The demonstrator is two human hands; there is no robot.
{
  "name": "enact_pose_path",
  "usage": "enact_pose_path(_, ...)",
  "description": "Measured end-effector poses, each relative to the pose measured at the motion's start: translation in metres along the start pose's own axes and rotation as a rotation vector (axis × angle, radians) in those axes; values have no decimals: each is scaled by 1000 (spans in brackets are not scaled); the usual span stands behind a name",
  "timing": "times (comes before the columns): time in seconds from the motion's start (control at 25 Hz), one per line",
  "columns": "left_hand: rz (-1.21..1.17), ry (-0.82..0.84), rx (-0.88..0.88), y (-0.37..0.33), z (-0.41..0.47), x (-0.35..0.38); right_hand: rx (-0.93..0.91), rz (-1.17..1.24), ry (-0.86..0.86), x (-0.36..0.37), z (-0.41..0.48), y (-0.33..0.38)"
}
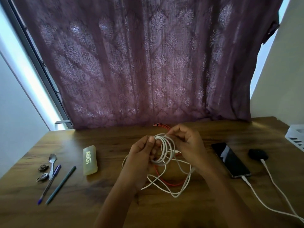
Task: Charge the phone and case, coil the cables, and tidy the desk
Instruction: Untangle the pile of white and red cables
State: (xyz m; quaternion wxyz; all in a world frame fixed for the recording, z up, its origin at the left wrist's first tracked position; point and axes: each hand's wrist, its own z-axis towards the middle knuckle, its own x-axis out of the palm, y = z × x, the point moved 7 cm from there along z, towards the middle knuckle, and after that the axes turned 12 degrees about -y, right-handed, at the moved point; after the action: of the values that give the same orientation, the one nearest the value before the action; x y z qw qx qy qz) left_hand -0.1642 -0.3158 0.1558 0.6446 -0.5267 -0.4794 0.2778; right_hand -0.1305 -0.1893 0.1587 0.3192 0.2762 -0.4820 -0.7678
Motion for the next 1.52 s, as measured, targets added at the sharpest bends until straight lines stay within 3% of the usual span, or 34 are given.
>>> enact_pose_path(0.12,88,-76,99,1,5,-6,66,43,17,0,-4,-3)
enact_pose_path(0.32,500,-364,449,-3,9,-25,355,182,70,7,-20,-9)
enact_pose_path(0.48,681,-415,661,-11,-3,-16,307,102,54,8,-28,4)
enact_pose_path(0.68,710,-386,638,-4,-3,-16,396,201,78,10,-29,-1)
enact_pose_path(0.96,634,-378,561,-9,-1,-14,587,741,143,24,-31,-7)
enact_pose_path(1.04,605,-424,549,-8,0,-18,555,694,128,23,-29,-8)
enact_pose_path(1.32,552,-552,553,-5,3,-23,107,27,-154,4,-29,2)
enact_pose_path(1.4,554,-555,567,-2,2,-22,82,-114,-222,3,-33,1)
enact_pose_path(1.52,585,-510,592,0,1,-19,131,-125,-214,6,-34,-2)
